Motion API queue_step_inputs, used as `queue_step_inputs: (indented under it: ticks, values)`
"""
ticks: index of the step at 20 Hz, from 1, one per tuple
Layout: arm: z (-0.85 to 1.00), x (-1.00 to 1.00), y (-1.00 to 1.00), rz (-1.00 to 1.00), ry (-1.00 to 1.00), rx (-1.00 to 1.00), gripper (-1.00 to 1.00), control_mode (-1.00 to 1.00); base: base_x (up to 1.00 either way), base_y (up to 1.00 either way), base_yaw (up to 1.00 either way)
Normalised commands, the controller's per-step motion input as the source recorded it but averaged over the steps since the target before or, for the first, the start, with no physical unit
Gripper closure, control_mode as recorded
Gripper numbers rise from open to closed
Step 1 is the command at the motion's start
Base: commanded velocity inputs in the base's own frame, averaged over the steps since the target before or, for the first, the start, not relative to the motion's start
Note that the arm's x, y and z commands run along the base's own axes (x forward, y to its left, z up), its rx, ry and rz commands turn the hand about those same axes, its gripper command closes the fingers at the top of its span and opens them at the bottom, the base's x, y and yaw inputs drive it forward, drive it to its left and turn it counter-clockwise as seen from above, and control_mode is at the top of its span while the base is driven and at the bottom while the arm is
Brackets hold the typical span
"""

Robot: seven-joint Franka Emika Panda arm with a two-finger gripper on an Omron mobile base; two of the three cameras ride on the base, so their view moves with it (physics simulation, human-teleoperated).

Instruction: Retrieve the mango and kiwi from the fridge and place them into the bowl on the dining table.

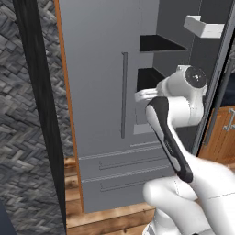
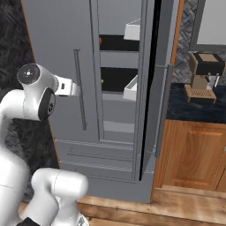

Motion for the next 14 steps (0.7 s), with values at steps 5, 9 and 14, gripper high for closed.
queue_step_inputs:
  ticks: [5,9,14]
  values:
    - [0.00,0.97,0.32,0.01,0.05,0.00,-1.00,-1.00,0.00,0.00,0.00]
    - [-0.08,0.91,0.13,0.00,0.01,0.00,-1.00,-1.00,0.00,0.00,0.00]
    - [-0.05,0.78,0.00,0.00,0.00,0.00,-1.00,-1.00,0.00,0.00,0.00]
